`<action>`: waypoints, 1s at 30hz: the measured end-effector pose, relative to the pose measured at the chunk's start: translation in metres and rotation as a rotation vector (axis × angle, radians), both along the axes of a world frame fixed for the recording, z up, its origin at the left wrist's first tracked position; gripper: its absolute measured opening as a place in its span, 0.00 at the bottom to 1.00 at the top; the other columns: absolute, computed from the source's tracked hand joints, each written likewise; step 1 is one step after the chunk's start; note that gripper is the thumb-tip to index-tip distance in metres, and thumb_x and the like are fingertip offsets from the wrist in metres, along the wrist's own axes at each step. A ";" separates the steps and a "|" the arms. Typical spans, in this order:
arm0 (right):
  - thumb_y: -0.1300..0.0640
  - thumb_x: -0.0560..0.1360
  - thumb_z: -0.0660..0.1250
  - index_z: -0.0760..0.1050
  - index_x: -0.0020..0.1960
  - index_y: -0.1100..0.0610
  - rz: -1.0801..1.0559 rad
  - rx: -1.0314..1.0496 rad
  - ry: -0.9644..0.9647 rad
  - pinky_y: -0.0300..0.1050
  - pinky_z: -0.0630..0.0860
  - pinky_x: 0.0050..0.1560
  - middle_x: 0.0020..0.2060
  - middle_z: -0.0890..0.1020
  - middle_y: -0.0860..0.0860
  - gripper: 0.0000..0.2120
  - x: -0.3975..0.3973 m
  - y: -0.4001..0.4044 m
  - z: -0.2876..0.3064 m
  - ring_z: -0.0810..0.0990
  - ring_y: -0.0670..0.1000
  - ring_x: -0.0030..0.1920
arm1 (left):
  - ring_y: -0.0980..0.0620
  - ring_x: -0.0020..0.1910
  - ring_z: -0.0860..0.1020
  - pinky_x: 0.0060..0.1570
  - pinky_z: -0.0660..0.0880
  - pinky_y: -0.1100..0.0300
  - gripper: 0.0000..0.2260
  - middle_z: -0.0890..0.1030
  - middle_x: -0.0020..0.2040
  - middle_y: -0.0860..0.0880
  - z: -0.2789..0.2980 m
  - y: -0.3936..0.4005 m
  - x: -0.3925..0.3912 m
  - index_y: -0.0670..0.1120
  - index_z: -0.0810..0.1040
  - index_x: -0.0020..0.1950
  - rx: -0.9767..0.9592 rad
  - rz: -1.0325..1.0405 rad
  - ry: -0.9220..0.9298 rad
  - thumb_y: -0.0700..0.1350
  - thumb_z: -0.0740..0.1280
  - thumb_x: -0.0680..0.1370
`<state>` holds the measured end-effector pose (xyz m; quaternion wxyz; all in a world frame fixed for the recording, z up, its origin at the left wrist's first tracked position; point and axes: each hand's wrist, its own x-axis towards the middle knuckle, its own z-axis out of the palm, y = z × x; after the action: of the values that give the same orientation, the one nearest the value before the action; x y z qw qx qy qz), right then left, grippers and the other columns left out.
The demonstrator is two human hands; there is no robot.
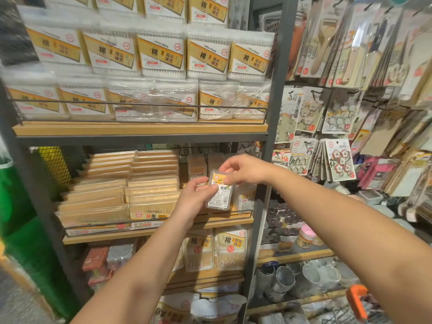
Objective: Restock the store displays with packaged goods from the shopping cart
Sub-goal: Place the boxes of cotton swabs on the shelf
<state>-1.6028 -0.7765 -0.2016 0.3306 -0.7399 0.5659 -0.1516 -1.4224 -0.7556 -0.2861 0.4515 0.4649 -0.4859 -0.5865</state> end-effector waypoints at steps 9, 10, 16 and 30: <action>0.52 0.74 0.73 0.73 0.67 0.56 0.053 -0.264 0.513 0.43 0.70 0.56 0.62 0.78 0.52 0.24 0.002 0.000 -0.020 0.76 0.53 0.61 | 0.55 0.55 0.76 0.66 0.71 0.53 0.17 0.79 0.59 0.51 -0.001 -0.002 0.007 0.47 0.73 0.68 0.052 0.040 0.051 0.50 0.65 0.81; 0.51 0.74 0.73 0.72 0.67 0.56 0.049 -0.271 0.538 0.44 0.70 0.57 0.63 0.78 0.52 0.24 0.002 -0.001 -0.023 0.75 0.54 0.62 | 0.56 0.54 0.76 0.65 0.72 0.54 0.15 0.79 0.57 0.52 -0.001 -0.002 0.007 0.47 0.73 0.67 0.054 0.038 0.053 0.49 0.65 0.81; 0.48 0.74 0.72 0.72 0.67 0.53 0.068 -0.332 0.681 0.49 0.72 0.59 0.63 0.77 0.51 0.24 0.004 -0.003 -0.033 0.73 0.54 0.64 | 0.52 0.56 0.76 0.46 0.73 0.61 0.12 0.77 0.56 0.53 -0.001 0.001 0.011 0.49 0.72 0.63 0.102 0.028 0.090 0.50 0.65 0.81; 0.45 0.75 0.70 0.71 0.70 0.50 0.057 -0.395 0.786 0.51 0.68 0.63 0.63 0.75 0.50 0.25 0.006 0.003 -0.043 0.71 0.54 0.66 | 0.50 0.50 0.77 0.46 0.73 0.58 0.10 0.79 0.51 0.49 -0.009 0.004 0.002 0.45 0.74 0.61 0.143 -0.031 0.111 0.46 0.64 0.82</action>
<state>-1.5972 -0.7734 -0.2446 -0.0535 -0.8057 0.5881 0.0455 -1.4207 -0.7517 -0.2946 0.4342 0.4552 -0.4244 -0.6513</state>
